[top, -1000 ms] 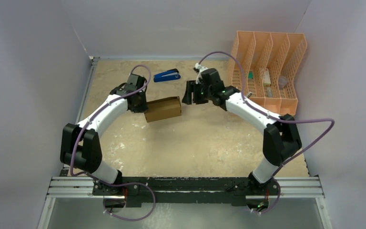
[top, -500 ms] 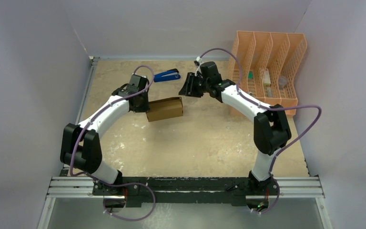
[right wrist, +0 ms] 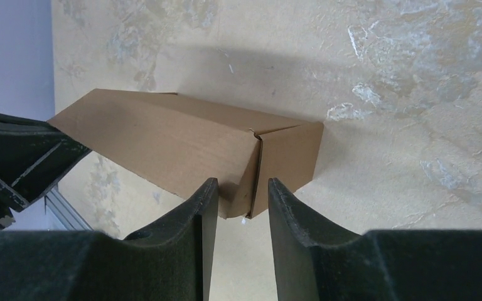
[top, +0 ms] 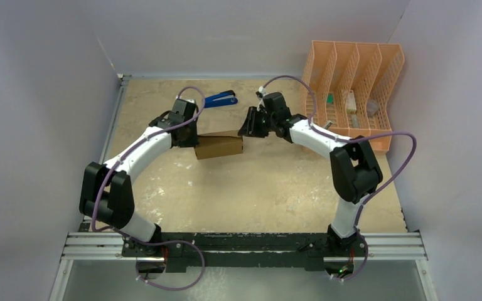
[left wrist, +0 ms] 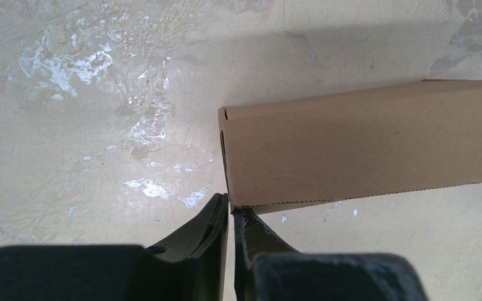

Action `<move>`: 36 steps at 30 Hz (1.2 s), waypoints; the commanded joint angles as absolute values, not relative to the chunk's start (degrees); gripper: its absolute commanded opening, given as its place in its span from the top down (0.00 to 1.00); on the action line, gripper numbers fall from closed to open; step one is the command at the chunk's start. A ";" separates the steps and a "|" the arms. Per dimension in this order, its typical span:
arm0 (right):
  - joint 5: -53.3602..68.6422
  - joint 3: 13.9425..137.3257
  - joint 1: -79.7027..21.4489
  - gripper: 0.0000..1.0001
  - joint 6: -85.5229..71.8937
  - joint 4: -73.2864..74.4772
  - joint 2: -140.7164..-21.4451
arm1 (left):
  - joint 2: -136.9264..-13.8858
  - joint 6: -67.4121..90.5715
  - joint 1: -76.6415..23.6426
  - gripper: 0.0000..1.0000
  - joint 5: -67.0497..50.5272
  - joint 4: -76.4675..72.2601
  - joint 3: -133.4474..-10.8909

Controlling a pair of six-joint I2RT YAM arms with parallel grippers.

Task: Fold the paper box

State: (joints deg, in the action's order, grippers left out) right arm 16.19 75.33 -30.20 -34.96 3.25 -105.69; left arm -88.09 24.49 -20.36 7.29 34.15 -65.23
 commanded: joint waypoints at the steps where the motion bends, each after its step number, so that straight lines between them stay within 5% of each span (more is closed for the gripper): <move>1: 14.27 71.25 -30.93 0.64 -32.13 2.78 -103.24 | -88.48 25.97 -21.09 0.88 4.52 34.17 -63.41; 7: 13.71 70.77 -30.87 0.64 -31.02 2.82 -103.21 | -83.96 27.86 -20.56 0.68 0.38 32.89 -63.72; 18: 12.82 71.97 -30.90 0.64 -29.70 3.20 -104.48 | -72.80 34.42 -13.00 0.48 -8.03 32.94 -64.76; 36: 12.81 71.23 -31.02 0.65 -29.35 2.53 -104.39 | -83.85 42.19 -8.02 0.63 -13.79 21.55 -59.22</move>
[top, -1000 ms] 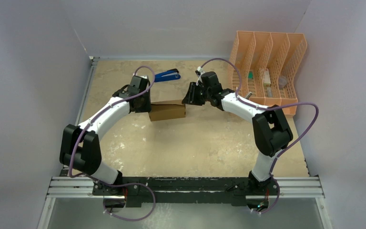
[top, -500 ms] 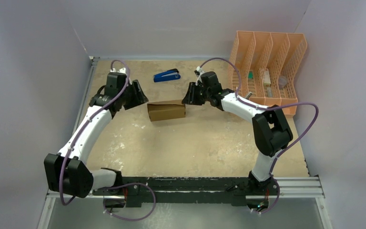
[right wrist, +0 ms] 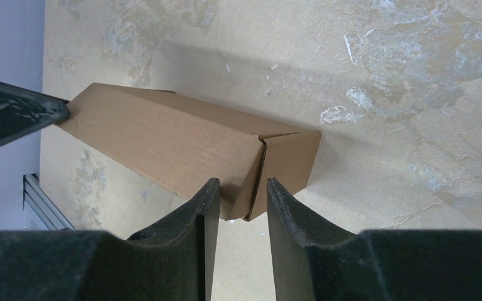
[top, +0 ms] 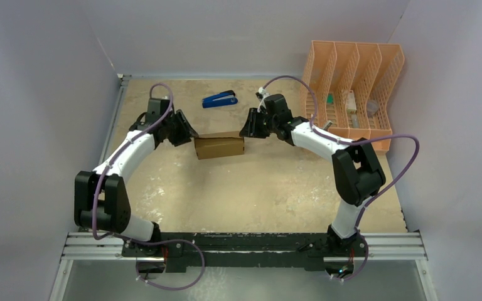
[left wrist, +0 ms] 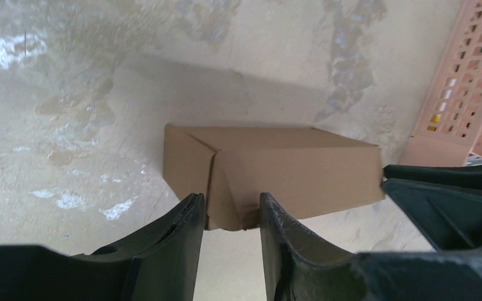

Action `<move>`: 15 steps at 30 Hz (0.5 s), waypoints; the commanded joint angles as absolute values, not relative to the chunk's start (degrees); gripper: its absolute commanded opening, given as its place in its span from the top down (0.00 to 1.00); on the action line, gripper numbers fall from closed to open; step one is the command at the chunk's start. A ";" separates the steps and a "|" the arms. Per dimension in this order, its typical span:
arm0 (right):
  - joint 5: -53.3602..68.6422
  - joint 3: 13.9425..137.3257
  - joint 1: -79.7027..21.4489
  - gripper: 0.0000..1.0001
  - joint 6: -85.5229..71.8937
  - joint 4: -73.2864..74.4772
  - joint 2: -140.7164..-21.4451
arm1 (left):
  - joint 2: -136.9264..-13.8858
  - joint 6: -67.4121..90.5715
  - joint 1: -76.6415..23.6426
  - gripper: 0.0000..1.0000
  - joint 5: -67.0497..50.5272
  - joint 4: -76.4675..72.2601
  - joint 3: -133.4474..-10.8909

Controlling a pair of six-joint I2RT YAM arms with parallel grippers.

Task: Fold the paper box

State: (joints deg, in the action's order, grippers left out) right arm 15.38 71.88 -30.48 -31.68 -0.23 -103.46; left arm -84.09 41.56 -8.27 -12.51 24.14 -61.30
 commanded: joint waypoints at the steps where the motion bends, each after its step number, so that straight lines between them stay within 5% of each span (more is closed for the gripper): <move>1: 12.83 71.05 -31.00 0.65 -29.33 2.43 -104.41 | -83.80 41.86 -8.03 0.64 -13.69 21.80 -58.43; 15: 15.57 64.43 -30.92 0.69 -28.30 -3.29 -105.76 | -83.54 38.42 -8.08 0.72 -12.22 18.48 -46.96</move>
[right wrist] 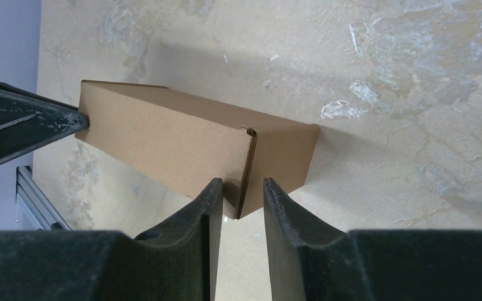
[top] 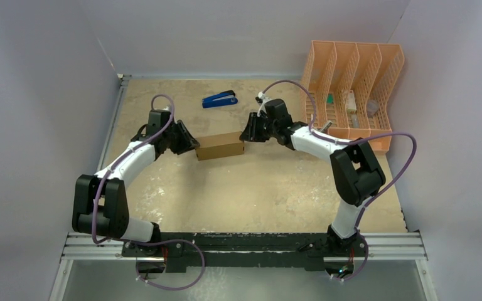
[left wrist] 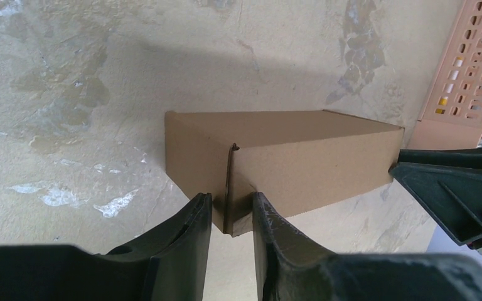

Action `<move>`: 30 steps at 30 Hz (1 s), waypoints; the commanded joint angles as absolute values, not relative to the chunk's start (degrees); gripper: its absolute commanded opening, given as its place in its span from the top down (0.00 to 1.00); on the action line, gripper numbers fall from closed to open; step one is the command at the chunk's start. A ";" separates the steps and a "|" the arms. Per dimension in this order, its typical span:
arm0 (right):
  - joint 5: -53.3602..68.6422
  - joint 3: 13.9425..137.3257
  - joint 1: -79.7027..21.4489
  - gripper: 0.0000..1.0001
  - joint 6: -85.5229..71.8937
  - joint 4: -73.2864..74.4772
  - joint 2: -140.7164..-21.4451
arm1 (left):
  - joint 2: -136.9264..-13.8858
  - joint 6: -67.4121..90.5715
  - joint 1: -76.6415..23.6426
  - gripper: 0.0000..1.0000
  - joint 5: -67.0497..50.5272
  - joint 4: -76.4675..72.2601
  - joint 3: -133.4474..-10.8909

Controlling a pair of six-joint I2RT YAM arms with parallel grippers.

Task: Fold the paper box

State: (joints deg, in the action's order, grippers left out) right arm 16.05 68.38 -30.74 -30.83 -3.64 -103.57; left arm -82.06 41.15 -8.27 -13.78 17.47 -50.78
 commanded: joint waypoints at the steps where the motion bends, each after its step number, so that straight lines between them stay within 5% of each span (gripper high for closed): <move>1: 15.80 63.21 -31.00 0.70 -28.37 -3.79 -105.81 | -84.09 38.41 -8.09 0.73 -12.48 17.59 -46.09; 13: 18.26 53.54 -30.87 0.72 -25.49 -12.17 -100.46 | -84.83 36.22 -8.32 0.76 -16.96 13.60 -41.73; 30: 16.15 44.61 -30.93 0.66 -25.15 -10.93 -84.76 | -66.09 45.58 -15.95 0.67 -14.25 14.40 -29.34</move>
